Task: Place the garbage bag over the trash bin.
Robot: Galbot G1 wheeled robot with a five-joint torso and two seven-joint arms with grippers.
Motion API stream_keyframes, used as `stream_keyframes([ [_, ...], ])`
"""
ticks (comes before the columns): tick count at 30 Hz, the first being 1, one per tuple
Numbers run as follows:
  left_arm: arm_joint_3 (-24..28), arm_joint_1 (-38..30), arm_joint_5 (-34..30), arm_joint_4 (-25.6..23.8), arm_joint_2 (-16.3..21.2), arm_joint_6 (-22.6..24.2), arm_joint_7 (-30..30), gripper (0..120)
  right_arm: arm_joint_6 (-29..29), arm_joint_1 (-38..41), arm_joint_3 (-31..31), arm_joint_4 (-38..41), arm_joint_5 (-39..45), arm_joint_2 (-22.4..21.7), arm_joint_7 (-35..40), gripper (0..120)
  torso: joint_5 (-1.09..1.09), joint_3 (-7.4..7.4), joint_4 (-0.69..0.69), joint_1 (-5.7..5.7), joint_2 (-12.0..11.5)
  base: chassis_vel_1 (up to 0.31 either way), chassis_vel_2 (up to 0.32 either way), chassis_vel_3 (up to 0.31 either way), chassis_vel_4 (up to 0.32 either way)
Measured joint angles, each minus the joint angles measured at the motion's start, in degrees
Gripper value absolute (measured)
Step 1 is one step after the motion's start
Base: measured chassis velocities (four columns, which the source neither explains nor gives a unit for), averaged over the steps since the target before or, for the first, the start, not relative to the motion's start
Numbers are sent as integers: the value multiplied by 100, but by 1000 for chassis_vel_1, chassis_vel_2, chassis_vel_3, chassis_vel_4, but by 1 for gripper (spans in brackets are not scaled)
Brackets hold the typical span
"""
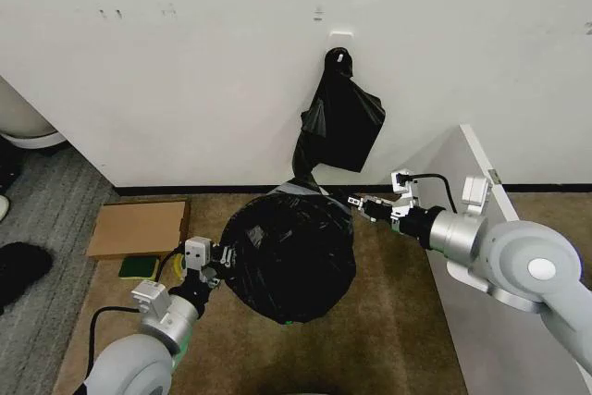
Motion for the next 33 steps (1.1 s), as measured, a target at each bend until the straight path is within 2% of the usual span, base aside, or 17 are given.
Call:
stream_keyframes([
  [7, 72, -23, -17, -58, 54, -41, 122, 0, 119, 214, -245, -406, -231, 173, 236, 0, 2, 0, 2, 0, 0, 0, 0, 0, 0],
  [15, 88, -58, -15, -63, 97, -159, 234, 0, -35, 137, -376, -601, -489, 156, 239, 0, 0, 0, 0, 0, 0, 0, 0, 0, 0],
  [22, 90, -73, -19, -45, 69, -187, 246, 0, -96, 57, -376, -782, -619, 138, 228, 0, 0, 0, 1, 0, 0, 0, 0, 0, 0],
  [24, 88, -98, -106, 12, 38, -140, 62, 0, -48, -86, -249, -688, -705, 86, 33, 0, 2, 0, -1, 1, 0, 0, 0, 0, 0],
  [28, 87, -159, -346, 102, -45, 61, -423, 0, 118, -112, -125, -495, -815, 75, -16, 15, 0, 0, 2, 1, 0, 0, 0, 0, 0],
  [30, 85, -174, -407, 112, -67, 89, -518, 0, 155, -109, -109, -468, -861, 73, -16, 18, 0, 0, 2, 1, 0, 0, 0, 0, 0],
  [33, 34, -219, -685, 141, -177, 170, -926, 0, 367, -108, -34, -249, -1219, 57, 13, 31, 1, 0, 0, 1, 0, 0, 0, 0, 0],
])
